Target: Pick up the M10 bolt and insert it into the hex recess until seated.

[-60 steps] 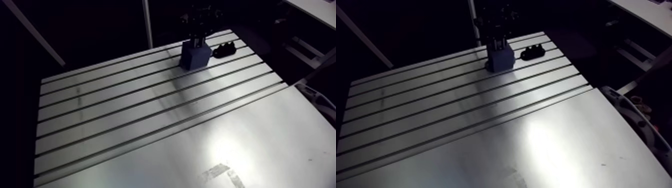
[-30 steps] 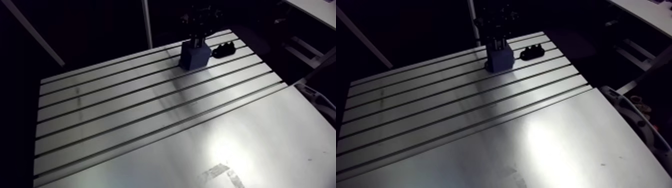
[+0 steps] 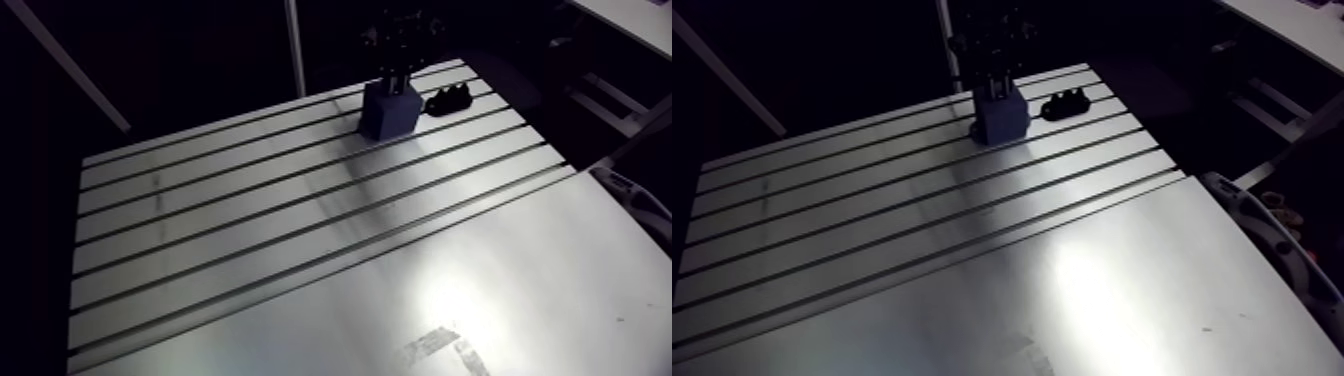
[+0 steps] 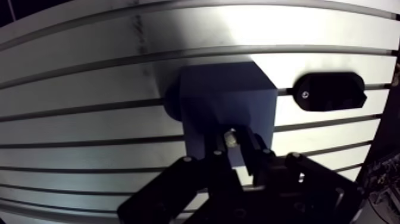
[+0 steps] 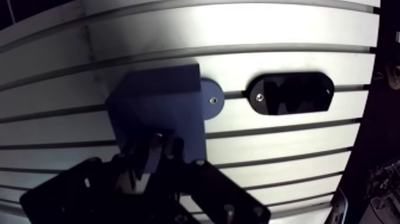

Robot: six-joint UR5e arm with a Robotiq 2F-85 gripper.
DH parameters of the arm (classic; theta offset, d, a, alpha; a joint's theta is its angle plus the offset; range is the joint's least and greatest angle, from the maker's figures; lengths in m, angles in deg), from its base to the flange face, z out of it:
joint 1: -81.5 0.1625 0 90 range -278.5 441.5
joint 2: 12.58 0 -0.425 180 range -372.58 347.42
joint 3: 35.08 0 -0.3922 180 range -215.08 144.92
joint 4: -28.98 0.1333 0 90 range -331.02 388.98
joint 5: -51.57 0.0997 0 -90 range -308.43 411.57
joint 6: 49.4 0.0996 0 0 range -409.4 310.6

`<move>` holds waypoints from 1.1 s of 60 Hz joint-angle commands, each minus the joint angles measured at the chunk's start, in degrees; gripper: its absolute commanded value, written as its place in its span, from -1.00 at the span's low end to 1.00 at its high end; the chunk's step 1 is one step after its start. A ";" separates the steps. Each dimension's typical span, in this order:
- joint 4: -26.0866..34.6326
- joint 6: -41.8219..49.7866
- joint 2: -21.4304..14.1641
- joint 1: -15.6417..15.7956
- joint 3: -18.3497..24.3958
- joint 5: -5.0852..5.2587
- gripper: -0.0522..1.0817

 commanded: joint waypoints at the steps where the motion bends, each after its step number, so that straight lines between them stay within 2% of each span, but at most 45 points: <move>1: 0.00 0.00 0.00 0.02 -0.08 -0.01 0.38; 35: 0.17 -2.67 0.00 -0.08 0.10 0.17 0.40; 66: 0.52 -12.26 -0.61 0.09 0.36 -0.08 0.40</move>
